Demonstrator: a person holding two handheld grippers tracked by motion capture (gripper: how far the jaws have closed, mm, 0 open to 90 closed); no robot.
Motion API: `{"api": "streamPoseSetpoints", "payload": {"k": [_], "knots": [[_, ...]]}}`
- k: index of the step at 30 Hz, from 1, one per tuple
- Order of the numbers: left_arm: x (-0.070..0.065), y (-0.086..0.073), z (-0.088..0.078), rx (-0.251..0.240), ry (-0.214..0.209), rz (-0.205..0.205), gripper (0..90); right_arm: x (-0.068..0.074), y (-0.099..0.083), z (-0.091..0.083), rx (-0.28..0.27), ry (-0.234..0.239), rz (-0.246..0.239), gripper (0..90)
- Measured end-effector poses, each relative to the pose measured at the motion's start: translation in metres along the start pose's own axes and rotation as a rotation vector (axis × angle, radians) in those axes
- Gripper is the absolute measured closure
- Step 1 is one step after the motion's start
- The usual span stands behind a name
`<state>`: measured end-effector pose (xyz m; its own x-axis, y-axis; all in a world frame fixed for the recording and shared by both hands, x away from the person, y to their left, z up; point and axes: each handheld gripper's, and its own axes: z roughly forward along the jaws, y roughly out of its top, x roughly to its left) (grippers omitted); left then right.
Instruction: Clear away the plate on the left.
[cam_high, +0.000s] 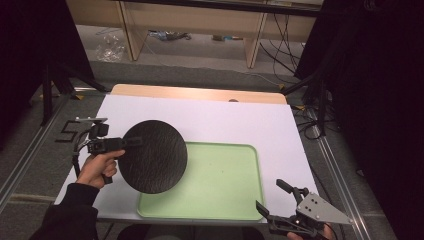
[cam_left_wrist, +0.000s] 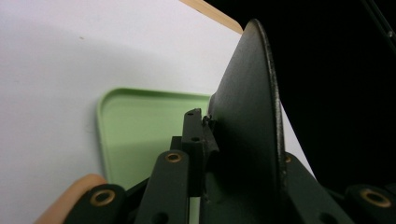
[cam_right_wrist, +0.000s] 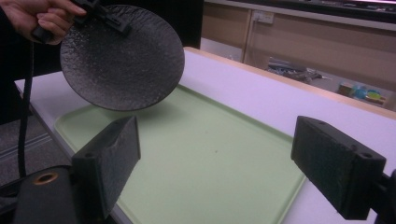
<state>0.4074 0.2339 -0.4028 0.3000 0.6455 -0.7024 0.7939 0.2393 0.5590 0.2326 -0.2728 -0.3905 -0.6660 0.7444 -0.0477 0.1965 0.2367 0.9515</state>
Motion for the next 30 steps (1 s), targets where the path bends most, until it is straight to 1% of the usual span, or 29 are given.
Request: {"api": "streamPoseSetpoints", "payload": {"k": [2, 3, 4, 6, 7, 8, 10, 12, 15, 17, 19, 20, 21, 22, 25, 26, 27, 28, 30], "knots": [[-0.002, -0.001, 0.007, 0.022, -0.009, 0.003, 76.9, 0.000, 0.000, 0.000, 0.001, -0.001, 0.001, 16.4], [-0.003, -0.001, 0.010, 0.026, -0.010, -0.003, 76.9, 0.000, 0.000, 0.000, 0.000, 0.001, 0.004, 16.5], [-0.003, -0.002, 0.013, 0.033, -0.011, -0.001, 76.9, -0.001, 0.000, 0.000, -0.004, -0.009, -0.013, 16.5], [-0.004, -0.004, 0.018, 0.045, -0.007, 0.001, 76.9, 0.000, -0.001, 0.001, -0.017, -0.007, -0.008, 16.5], [-0.004, -0.004, 0.021, 0.048, -0.009, -0.007, 76.8, 0.000, 0.000, 0.000, 0.000, -0.001, 0.003, 16.5], [-0.005, -0.005, 0.023, 0.055, -0.011, -0.008, 76.7, 0.000, -0.001, 0.001, -0.007, -0.008, 0.004, 16.5], [-0.006, -0.007, 0.028, 0.067, -0.013, -0.007, 76.7, 0.000, -0.001, 0.001, 0.003, -0.003, 0.001, 16.4], [-0.008, -0.008, 0.034, 0.078, -0.019, -0.008, 76.7, -0.001, 0.000, 0.001, -0.007, -0.009, -0.010, 16.5], [-0.009, -0.011, 0.042, 0.093, -0.025, -0.013, 76.5, -0.001, -0.001, 0.001, -0.008, -0.009, -0.010, 16.5], [-0.010, -0.013, 0.048, 0.101, -0.034, -0.029, 76.2, -0.001, -0.001, 0.001, -0.007, -0.008, -0.009, 16.5], [-0.011, -0.014, 0.053, 0.124, -0.045, -0.030, 76.0, -0.001, 0.000, 0.000, -0.003, -0.008, -0.011, 16.5], [-0.011, -0.014, 0.055, 0.131, -0.049, -0.031, 75.9, -0.001, 0.000, 0.001, -0.013, -0.009, -0.013, 16.4], [-0.011, -0.014, 0.057, 0.139, -0.054, -0.029, 75.7, 0.000, -0.001, 0.001, -0.009, -0.007, 0.005, 16.5], [-0.011, -0.014, 0.057, 0.139, -0.054, -0.029, 75.5, 0.000, -0.001, 0.001, -0.007, -0.006, 0.003, 16.5], [-0.011, -0.016, 0.066, 0.153, -0.044, -0.030, 74.9, 0.000, -0.001, 0.000, 0.000, -0.001, 0.002, 16.5], [-0.010, -0.017, 0.068, 0.158, -0.044, -0.044, 75.0, -0.001, -0.001, 0.001, -0.010, -0.008, -0.011, 16.5], [-0.009, -0.017, 0.070, 0.159, -0.051, -0.041, 75.1, -0.001, -0.001, 0.000, -0.007, -0.006, -0.008, 16.5], [-0.009, -0.018, 0.071, 0.162, -0.048, -0.041, 75.3, 0.000, -0.001, 0.001, -0.008, -0.004, 0.000, 16.5], [-0.008, -0.019, 0.074, 0.183, -0.051, -0.026, 75.9, 0.000, -0.001, 0.001, -0.009, -0.002, 0.004, 16.5]]}}
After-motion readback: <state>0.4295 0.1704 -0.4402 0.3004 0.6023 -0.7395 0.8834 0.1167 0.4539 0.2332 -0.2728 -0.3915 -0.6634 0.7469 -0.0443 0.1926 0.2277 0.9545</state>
